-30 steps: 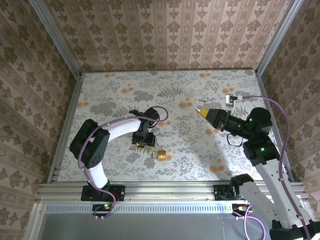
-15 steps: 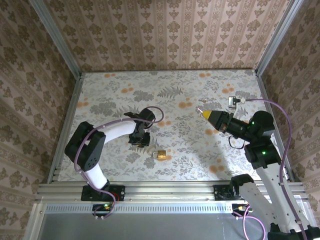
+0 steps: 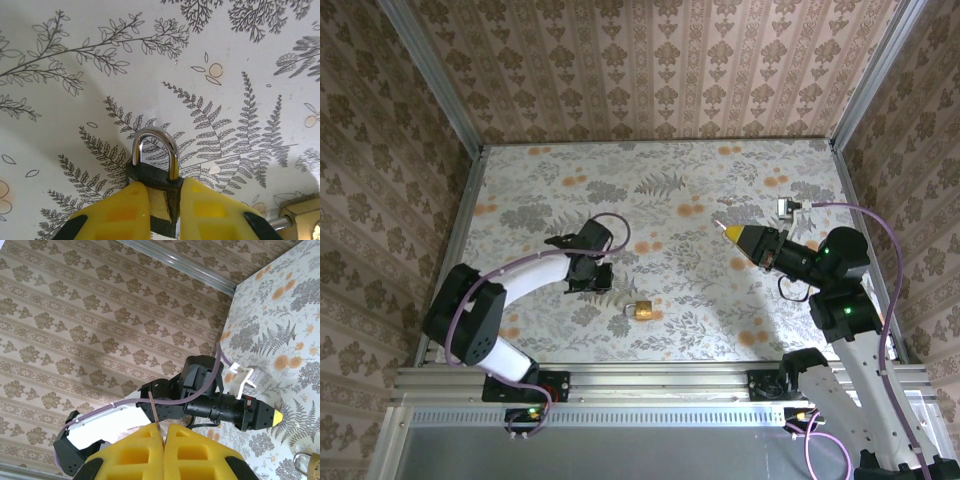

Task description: Unlock with the key

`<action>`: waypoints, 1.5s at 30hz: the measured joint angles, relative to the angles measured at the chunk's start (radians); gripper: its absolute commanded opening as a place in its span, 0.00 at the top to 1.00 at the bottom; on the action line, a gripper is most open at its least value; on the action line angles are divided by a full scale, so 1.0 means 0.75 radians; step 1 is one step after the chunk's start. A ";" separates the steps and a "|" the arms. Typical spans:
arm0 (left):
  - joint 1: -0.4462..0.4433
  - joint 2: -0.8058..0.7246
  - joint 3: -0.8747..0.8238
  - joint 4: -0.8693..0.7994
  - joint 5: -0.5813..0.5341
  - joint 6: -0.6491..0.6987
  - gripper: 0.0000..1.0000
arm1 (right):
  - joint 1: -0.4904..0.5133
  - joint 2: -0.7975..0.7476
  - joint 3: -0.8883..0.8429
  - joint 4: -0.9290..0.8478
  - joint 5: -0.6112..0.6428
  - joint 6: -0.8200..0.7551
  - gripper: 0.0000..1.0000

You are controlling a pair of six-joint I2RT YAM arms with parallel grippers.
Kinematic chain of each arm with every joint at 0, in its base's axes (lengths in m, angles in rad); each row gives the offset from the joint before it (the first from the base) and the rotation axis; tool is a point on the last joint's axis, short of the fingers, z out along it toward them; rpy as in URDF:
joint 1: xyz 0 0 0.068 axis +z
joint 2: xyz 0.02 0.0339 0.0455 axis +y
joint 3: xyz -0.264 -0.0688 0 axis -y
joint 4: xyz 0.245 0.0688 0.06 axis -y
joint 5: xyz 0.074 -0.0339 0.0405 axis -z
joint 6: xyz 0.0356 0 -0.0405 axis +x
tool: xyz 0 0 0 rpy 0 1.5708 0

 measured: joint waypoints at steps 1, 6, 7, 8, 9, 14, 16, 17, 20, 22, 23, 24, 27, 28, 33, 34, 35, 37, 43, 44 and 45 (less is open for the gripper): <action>0.018 -0.031 -0.030 0.030 0.024 -0.001 1.00 | 0.000 0.000 -0.001 0.000 0.000 0.000 1.00; 0.102 -0.165 -0.149 0.117 0.104 -0.005 1.00 | 0.000 0.000 -0.007 0.002 0.001 0.004 1.00; 0.121 -0.193 -0.174 0.121 0.120 -0.005 1.00 | 0.000 0.000 -0.010 0.002 0.001 0.005 1.00; 0.139 -0.217 -0.194 0.120 0.132 -0.006 1.00 | 0.000 0.001 -0.014 0.002 0.001 0.007 1.00; 0.159 -0.244 -0.216 0.117 0.145 -0.006 1.00 | 0.000 0.001 -0.019 0.003 0.001 0.010 1.00; 0.244 -0.301 -0.264 0.101 0.201 -0.005 1.00 | 0.000 0.012 -0.026 0.009 0.001 0.025 1.00; 0.258 -0.311 -0.274 0.106 0.214 -0.009 1.00 | 0.000 0.016 -0.026 0.011 0.001 0.026 1.00; 0.260 -0.314 -0.275 0.108 0.218 -0.011 1.00 | 0.000 0.016 -0.026 0.011 0.001 0.029 1.00; 0.260 -0.312 -0.276 0.110 0.224 -0.019 1.00 | 0.000 0.016 -0.027 0.011 0.001 0.030 1.00; 0.260 -0.301 -0.269 0.110 0.229 -0.019 1.00 | 0.000 0.016 -0.033 0.011 0.001 0.030 1.00; 0.256 -0.294 -0.264 0.110 0.231 -0.019 1.00 | 0.000 0.016 -0.037 0.011 0.001 0.030 1.00; 0.251 -0.286 -0.257 0.110 0.229 -0.019 1.00 | 0.000 0.015 -0.042 0.011 0.001 0.030 1.00; 0.236 -0.279 -0.249 0.110 0.223 -0.019 1.00 | 0.000 0.014 -0.055 0.011 0.001 0.030 1.00; 0.235 -0.280 -0.249 0.110 0.223 -0.020 1.00 | 0.000 0.012 -0.059 0.011 0.001 0.030 1.00; 0.225 -0.326 -0.281 0.127 0.230 -0.076 1.00 | 0.000 0.007 -0.079 0.012 0.001 0.035 1.00; 0.219 -0.347 -0.293 0.140 0.240 -0.100 1.00 | 0.000 0.007 -0.087 0.012 0.001 0.035 1.00; 0.218 -0.363 -0.301 0.152 0.250 -0.116 1.00 | 0.000 0.010 -0.095 0.012 0.001 0.035 1.00; 0.190 -0.379 -0.297 0.166 0.253 -0.146 1.00 | 0.001 0.022 -0.115 0.012 0.001 0.035 1.00; 0.099 -0.285 -0.155 0.025 0.197 -0.128 1.00 | 0.013 0.061 -0.173 0.009 0.003 0.034 1.00; 0.094 -0.270 -0.134 -0.001 0.183 -0.119 1.00 | 0.014 0.060 -0.175 0.006 0.003 0.034 1.00; 0.087 -0.252 -0.112 -0.028 0.166 -0.108 1.00 | 0.016 0.060 -0.175 0.006 0.003 0.034 1.00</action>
